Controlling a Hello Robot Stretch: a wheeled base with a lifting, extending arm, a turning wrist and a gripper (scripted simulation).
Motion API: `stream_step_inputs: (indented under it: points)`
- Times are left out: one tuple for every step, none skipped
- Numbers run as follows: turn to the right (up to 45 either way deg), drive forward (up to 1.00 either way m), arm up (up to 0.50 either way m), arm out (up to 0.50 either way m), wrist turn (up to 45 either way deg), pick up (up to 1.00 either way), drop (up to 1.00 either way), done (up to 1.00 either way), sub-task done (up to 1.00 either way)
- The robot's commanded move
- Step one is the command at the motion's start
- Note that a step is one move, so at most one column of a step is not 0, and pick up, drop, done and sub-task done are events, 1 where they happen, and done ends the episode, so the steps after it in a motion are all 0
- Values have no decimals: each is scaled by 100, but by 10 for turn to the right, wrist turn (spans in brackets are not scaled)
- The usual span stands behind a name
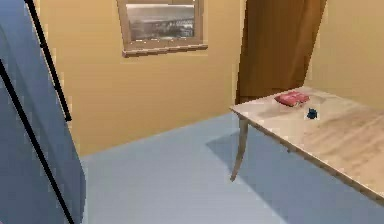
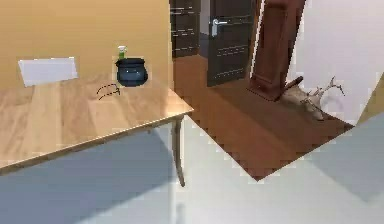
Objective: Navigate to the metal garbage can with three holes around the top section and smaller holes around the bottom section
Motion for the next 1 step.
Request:
stream_step_inputs:
  points:
    - [450,0,0,0,0,0,0,0,0]
